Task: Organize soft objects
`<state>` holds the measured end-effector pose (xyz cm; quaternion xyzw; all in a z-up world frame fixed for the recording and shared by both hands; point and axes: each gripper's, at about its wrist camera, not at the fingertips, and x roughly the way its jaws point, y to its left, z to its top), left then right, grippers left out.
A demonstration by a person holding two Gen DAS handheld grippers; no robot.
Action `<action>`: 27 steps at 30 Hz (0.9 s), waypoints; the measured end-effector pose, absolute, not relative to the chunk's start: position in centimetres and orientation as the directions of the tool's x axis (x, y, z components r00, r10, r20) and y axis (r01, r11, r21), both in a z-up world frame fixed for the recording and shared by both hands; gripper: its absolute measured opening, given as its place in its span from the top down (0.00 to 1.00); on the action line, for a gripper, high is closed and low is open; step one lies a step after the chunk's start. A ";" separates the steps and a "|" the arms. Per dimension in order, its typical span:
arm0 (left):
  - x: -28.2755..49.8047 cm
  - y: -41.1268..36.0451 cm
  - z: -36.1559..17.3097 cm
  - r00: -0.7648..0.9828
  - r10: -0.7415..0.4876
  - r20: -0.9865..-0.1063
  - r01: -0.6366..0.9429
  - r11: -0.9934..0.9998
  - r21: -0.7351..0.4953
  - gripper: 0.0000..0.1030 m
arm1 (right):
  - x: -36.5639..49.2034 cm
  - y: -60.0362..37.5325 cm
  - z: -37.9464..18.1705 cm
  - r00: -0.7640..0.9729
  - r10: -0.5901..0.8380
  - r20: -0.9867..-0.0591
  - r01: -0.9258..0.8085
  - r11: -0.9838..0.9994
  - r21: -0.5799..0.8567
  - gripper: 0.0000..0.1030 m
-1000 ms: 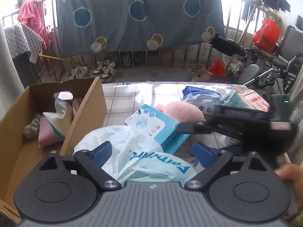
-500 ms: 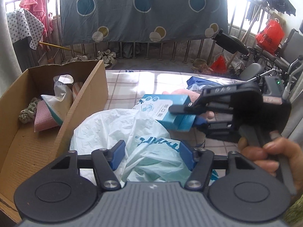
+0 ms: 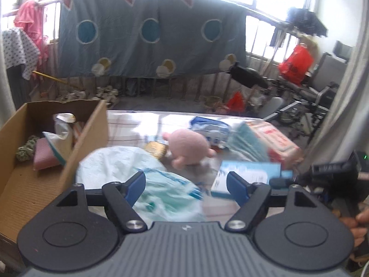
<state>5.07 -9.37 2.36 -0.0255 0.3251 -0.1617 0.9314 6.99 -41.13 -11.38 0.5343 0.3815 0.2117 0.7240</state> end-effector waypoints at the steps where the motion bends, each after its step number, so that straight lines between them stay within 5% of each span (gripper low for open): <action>1: 4.4 -9.9 2.3 0.720 -0.351 -0.599 0.317 0.934 -0.167 0.23 | 5.2 -41.9 -11.9 0.627 0.702 -0.336 0.115 0.343 0.932 0.80; 7: 1.8 -14.0 -0.4 0.545 -0.512 -0.664 0.470 0.842 -0.264 0.22 | -2.5 -43.1 -15.4 0.598 0.664 -0.449 0.197 0.421 0.885 0.74; 9: 1.5 -15.0 -1.8 0.497 -0.528 -0.688 0.487 0.826 -0.282 0.22 | -3.8 -43.3 -15.8 0.579 0.655 -0.485 0.202 0.461 0.864 0.68; 11: 1.3 -15.9 -3.3 0.440 -0.535 -0.721 0.508 0.810 -0.292 0.23 | -4.7 -43.9 -15.1 0.570 0.630 -0.528 0.198 0.518 0.832 0.50; 17: 1.4 -18.4 -6.4 0.334 -0.550 -0.765 0.545 0.775 -0.319 0.23 | -5.4 -46.7 -11.1 0.658 0.518 -0.547 0.113 0.650 0.752 0.34; 27: 3.0 -21.0 -8.5 0.321 -0.485 -0.814 0.538 0.800 -0.265 0.25 | -0.5 -45.7 -12.5 0.539 0.581 -0.610 0.106 0.671 0.734 0.34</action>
